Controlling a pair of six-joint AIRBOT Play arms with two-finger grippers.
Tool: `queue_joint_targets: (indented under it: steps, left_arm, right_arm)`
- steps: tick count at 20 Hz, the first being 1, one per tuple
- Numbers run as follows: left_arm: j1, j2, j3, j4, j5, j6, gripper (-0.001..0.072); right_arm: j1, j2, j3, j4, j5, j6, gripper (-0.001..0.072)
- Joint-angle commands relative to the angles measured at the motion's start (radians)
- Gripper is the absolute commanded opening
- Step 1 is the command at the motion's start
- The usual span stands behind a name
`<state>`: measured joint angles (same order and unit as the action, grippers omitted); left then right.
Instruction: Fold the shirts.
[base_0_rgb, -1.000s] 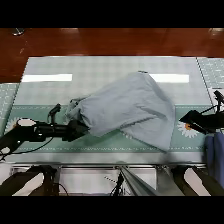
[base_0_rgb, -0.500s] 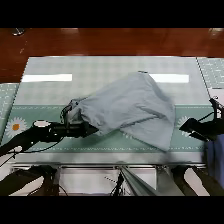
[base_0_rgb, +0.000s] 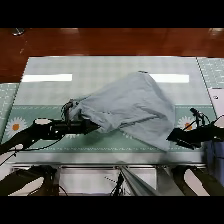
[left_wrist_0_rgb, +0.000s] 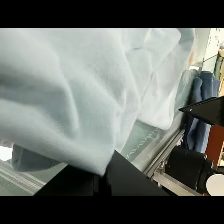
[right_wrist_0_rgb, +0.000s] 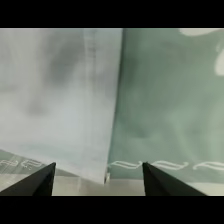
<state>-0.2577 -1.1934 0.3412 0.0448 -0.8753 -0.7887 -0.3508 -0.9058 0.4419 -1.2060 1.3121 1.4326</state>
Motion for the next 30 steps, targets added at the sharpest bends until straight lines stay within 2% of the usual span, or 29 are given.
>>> queue_joint_targets:
  steps: [1, 5, 9, 10, 11, 12, 13, 16, 18, 21, 23, 26, 28, 30]
  left_arm:
    - [0.0, 0.0, 0.002, -0.001, 0.0, 0.003, 0.0028]
    - [0.0, 0.0, 0.002, -0.001, 0.0, 0.003, 0.0028]
    - [0.0, 0.0, 0.002, -0.001, 0.0, 0.003, 0.0028]
    - [0.0, 0.0, 0.002, -0.001, 0.0, 0.003, 0.0028]
    - [0.001, 0.0, 0.002, 0.0, -0.001, 0.003, 0.0027]
    - [0.015, 0.0, 0.003, 0.0, -0.002, 0.003, 0.0027]
    - [0.039, 0.0, 0.011, 0.0, -0.029, 0.003, 0.0027]
    - [0.17, 0.005, 0.13, 0.0, -0.246, -0.013, 0.0026]
    - [0.246, 0.031, 0.294, 0.0, -0.307, -0.087, 0.0025]
    - [0.317, 0.058, 0.669, 0.023, -0.304, -0.22, 0.0024]
    - [0.336, 0.058, 0.981, 0.186, -0.291, -0.358, 0.0024]
    - [0.34, 0.058, 1.442, 0.618, -0.312, -0.633, 0.0024]
    - [0.34, 0.059, 1.688, 0.816, -0.392, -0.728, 0.0024]
    - [0.34, 0.082, 1.854, 0.912, -0.445, -0.752, 0.0025]
  right_arm:
    - [0.024, -0.027, -0.01, 0.023, 0.002, -0.006, 0.0623]
    - [0.037, -0.126, -0.01, 0.14, -0.068, -0.051, 0.0623]
    - [0.167, -0.2, -0.006, 0.319, -0.216, -0.087, 0.0603]
    - [0.212, -0.21, 0.005, 0.339, -0.244, -0.088, 0.0428]
    - [0.252, -0.215, 0.023, 0.344, -0.251, -0.098, 0.0187]
    - [0.286, -0.215, 0.052, 0.343, -0.241, -0.129, 0.0024]
    - [0.306, -0.215, 0.092, 0.333, -0.212, -0.134, 0.0024]
    - [0.308, -0.214, 0.317, 0.266, -0.08, -0.12, 0.0023]
    - [0.308, -0.214, 0.557, 0.213, -0.029, -0.08, 0.0023]
    - [0.308, -0.214, 0.992, 0.177, -0.031, -0.016, 0.0023]
    - [0.309, -0.214, 1.28, 0.145, -0.039, 0.029, 0.0023]
    - [0.309, -0.212, 1.635, 0.112, -0.014, 0.068, 0.0023]
    - [0.309, -0.169, 1.727, 0.111, -0.037, 0.069, 0.0023]
    - [0.309, -0.085, 1.726, 0.092, -0.08, 0.065, 0.0023]
